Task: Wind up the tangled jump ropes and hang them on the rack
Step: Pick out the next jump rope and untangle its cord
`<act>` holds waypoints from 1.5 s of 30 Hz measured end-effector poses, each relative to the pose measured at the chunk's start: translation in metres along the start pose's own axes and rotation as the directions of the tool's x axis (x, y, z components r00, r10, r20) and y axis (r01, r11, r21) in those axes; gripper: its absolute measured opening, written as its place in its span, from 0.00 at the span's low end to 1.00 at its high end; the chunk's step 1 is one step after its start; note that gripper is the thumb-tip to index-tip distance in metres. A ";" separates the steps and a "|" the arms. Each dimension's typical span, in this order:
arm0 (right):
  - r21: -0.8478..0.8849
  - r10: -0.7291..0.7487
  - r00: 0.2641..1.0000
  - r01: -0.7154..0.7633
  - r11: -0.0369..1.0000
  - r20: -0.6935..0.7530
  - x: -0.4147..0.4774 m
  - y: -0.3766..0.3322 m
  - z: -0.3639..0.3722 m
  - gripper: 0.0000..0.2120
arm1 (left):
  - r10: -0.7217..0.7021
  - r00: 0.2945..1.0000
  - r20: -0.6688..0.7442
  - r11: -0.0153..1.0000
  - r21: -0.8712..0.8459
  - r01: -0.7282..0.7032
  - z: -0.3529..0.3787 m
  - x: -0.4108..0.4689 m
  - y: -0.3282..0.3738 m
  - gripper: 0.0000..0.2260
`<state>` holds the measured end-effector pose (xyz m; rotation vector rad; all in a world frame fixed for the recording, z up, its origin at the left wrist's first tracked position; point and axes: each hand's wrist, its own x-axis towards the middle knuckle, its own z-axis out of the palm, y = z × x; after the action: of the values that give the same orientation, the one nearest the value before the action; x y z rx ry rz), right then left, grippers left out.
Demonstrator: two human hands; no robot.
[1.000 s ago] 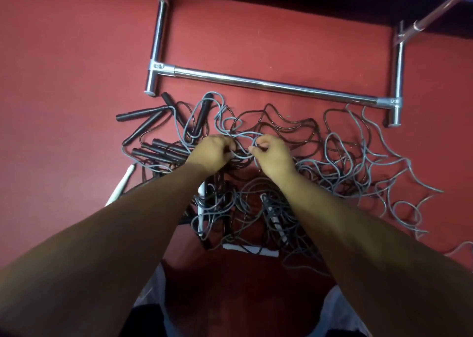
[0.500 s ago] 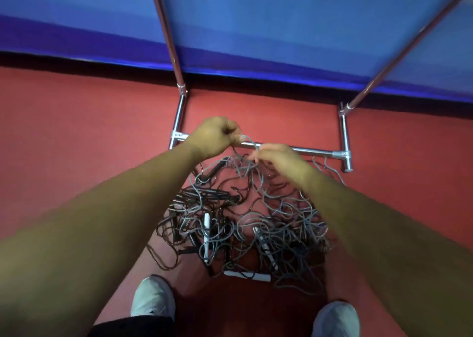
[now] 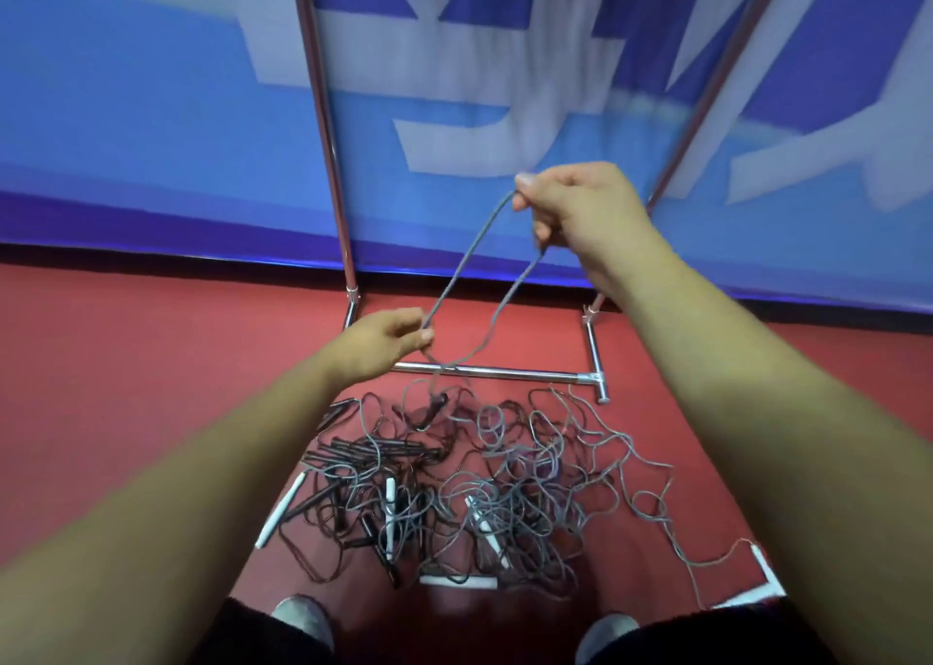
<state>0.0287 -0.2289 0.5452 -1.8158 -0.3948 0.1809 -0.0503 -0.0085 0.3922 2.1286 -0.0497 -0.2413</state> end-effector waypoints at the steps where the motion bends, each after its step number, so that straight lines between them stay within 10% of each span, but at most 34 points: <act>1: 0.010 -0.020 0.999 0.020 1.000 -0.036 -0.005 -0.010 -0.008 0.14 | 0.000 1.000 -0.030 1.000 -0.007 0.000 -0.001 -0.008 0.005 0.08; 9: -0.335 0.191 0.976 -0.146 0.931 0.105 -0.048 0.002 -0.044 0.08 | 0.108 0.876 -0.469 0.906 -0.316 -0.282 -0.022 -0.040 0.100 0.05; 15: -0.289 0.265 0.905 -0.169 0.942 0.333 -0.073 0.021 -0.019 0.27 | 0.202 0.930 -0.306 0.913 -0.284 -0.292 -0.008 -0.051 0.106 0.02; 21: -0.129 0.029 0.948 0.013 0.992 0.316 -0.082 0.036 0.017 0.05 | 0.225 0.965 -0.135 0.924 -0.285 -0.256 -0.006 -0.044 0.102 0.02; 24: 0.007 -0.076 0.989 0.076 0.997 0.125 -0.072 0.027 0.011 0.10 | 0.200 0.980 0.000 0.866 -0.468 -0.177 -0.013 -0.044 0.093 0.06; 29: 0.408 -0.051 0.965 0.156 0.899 -0.257 -0.053 0.011 -0.017 0.10 | -0.101 0.972 0.214 0.983 0.172 0.065 -0.028 -0.039 0.051 0.14; 36: -0.274 0.253 0.967 -0.251 0.928 -0.026 -0.055 0.055 -0.040 0.06 | 0.129 0.967 -0.221 0.956 -0.230 -0.180 -0.033 -0.031 0.085 0.05; 40: -0.340 0.169 0.965 -0.093 0.936 0.202 -0.062 0.045 -0.028 0.42 | 0.212 0.975 -0.061 0.964 -0.149 -0.219 -0.023 -0.034 0.102 0.05; 45: -0.361 0.068 0.924 0.079 0.929 0.376 -0.072 0.035 -0.005 0.07 | 0.246 0.969 -0.024 0.947 -0.208 -0.245 -0.010 -0.028 0.107 0.05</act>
<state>-0.0305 -0.2673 0.5071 -2.1547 -0.7518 0.4910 -0.0699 -0.0546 0.4918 1.8898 -0.2777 -0.0964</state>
